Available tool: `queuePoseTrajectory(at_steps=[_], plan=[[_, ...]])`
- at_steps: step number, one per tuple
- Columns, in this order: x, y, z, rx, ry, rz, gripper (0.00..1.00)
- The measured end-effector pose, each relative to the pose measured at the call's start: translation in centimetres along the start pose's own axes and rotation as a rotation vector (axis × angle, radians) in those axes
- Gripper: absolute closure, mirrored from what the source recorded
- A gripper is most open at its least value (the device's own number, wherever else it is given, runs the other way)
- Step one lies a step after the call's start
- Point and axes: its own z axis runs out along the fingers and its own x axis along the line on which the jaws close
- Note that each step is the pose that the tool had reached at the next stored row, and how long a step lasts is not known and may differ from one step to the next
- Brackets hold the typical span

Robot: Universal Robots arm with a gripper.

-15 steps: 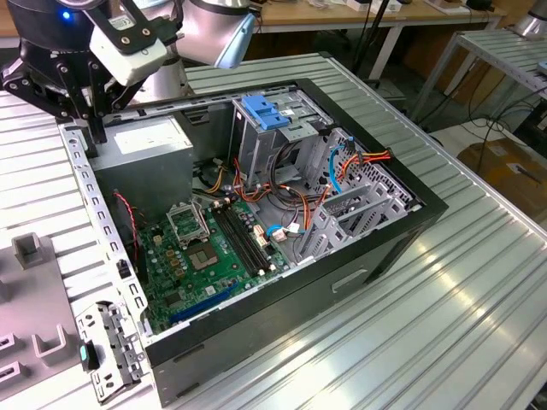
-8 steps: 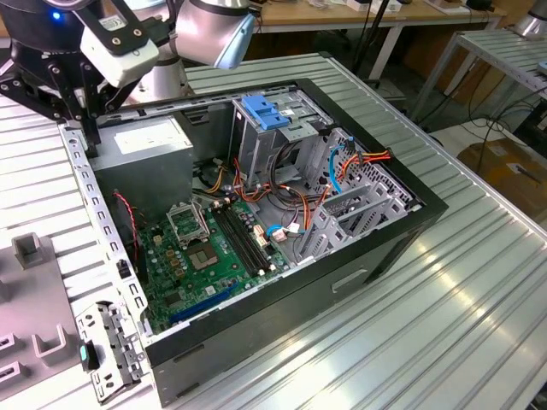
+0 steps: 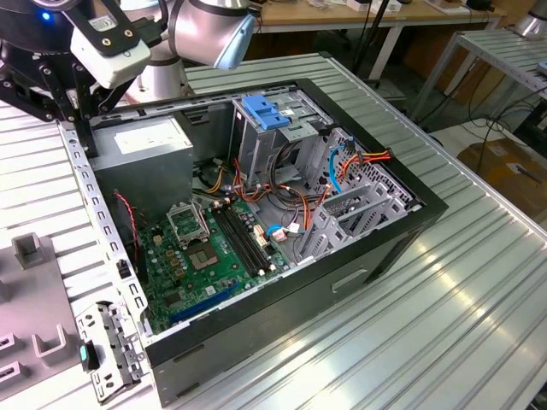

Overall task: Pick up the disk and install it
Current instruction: 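Reach for the disk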

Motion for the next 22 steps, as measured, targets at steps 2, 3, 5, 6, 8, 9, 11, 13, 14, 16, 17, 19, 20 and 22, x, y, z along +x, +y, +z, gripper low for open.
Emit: queuePoseTrajectory(at_steps=[2,3,5,6,8,9,11,13,14,16,17,19,20,22], plan=[[0.21,-0.02,0.0,0.0,0.0,0.0,0.89],[0.3,-0.02,0.0,0.0,0.0,0.0,0.89],[0.36,-0.02,0.0,0.0,0.0,0.0,0.89],[0.37,-0.03,0.0,0.0,0.0,0.0,0.89],[0.38,-0.03,0.0,0.0,0.0,0.0,0.89],[0.38,-0.03,0.0,0.0,0.0,0.0,0.89],[0.38,-0.03,0.0,0.0,0.0,0.0,0.89],[0.42,-0.03,0.0,0.0,-0.0001,0.0,0.89],[0.52,-0.04,-0.01,0.0,0.0,0.0,0.89],[0.81,-0.06,-0.01,0.0,0.0,0.0,0.89],[0.98,-0.06,-0.01,0.0,0.0,0.0,0.89],[1.46,-0.09,-0.02,0.0,0.0,0.0,0.89],[1.74,-0.1,-0.02,-0.0001,0.0,0.0,0.89],[2.08,-0.13,-0.03,0.0,0.0001,0.0,0.89]])
